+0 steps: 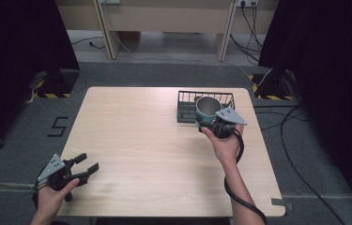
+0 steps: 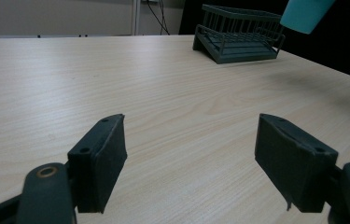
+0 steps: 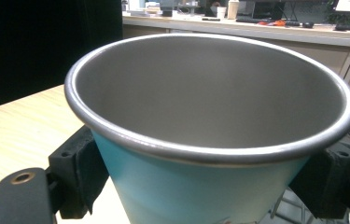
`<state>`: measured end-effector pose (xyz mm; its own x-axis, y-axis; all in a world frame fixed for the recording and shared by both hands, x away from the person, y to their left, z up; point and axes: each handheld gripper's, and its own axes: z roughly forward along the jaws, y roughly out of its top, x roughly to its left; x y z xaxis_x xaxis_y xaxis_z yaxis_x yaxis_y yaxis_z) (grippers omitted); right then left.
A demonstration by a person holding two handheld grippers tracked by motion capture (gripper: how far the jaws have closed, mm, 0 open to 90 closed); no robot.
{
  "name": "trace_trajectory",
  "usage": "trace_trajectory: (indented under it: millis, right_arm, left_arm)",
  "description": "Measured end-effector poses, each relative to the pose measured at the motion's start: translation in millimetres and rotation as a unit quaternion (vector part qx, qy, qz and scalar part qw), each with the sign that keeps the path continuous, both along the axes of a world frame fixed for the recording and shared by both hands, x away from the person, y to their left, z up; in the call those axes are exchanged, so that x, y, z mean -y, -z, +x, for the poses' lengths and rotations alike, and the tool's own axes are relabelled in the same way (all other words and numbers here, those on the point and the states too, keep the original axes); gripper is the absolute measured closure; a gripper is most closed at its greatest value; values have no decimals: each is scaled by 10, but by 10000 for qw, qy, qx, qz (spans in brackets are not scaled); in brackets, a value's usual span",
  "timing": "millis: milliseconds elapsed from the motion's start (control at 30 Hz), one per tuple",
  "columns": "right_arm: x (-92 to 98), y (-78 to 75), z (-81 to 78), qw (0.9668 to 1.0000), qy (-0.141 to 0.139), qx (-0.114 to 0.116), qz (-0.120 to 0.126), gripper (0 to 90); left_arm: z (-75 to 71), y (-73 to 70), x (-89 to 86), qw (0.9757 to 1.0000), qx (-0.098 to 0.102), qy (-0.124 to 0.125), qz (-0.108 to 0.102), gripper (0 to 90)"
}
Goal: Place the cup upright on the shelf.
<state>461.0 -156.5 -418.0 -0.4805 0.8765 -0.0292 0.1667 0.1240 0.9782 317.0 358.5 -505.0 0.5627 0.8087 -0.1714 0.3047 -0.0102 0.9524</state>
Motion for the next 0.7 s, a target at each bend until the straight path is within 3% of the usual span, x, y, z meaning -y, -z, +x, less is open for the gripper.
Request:
trace_trajectory:
  millis: [700]
  right_arm:
    - [-119,-196,473,9997,200,-7,100,168]
  left_arm:
    - [3,4,-6,10000,-15,-8,-45,241]
